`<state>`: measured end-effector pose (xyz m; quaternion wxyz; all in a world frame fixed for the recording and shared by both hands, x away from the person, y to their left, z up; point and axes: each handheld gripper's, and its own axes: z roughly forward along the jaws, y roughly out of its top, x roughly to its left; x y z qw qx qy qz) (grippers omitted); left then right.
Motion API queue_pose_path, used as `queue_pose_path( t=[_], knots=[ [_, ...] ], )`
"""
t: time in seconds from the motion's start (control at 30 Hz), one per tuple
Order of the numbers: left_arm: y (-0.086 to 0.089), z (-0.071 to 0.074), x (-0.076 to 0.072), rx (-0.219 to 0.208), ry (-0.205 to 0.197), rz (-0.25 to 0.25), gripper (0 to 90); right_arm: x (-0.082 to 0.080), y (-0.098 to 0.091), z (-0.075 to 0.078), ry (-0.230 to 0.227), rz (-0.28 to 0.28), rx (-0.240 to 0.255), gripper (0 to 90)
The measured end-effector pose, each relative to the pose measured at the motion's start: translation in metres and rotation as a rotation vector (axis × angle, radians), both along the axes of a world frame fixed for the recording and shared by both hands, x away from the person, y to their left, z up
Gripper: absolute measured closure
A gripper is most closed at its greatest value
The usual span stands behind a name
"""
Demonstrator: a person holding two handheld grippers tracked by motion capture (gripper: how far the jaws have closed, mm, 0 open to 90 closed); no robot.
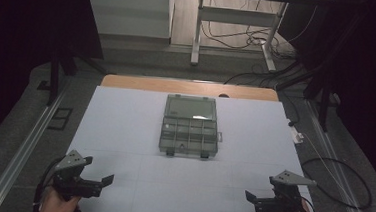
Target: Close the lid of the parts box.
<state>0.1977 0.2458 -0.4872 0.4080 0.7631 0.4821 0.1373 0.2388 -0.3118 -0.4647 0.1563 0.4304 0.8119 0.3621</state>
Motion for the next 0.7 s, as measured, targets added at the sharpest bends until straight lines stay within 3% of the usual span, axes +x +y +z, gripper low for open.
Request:
queue_pose_path(
  t=[0.37, 0.7],
  knots=[
    [-0.0004, -0.0002, 0.0026, -0.003, 0.019, -0.02, 0.0, -0.0001, 0.0003, 0.0005, -0.005, -0.008, -0.007, 0.0],
    [-0.0079, 0.0028, 0.0054, 0.044, -0.03, -0.022, 0.0, 0.0024, 0.001, 0.0021, -0.013, 0.0, 0.009, 0.0]
  ],
)
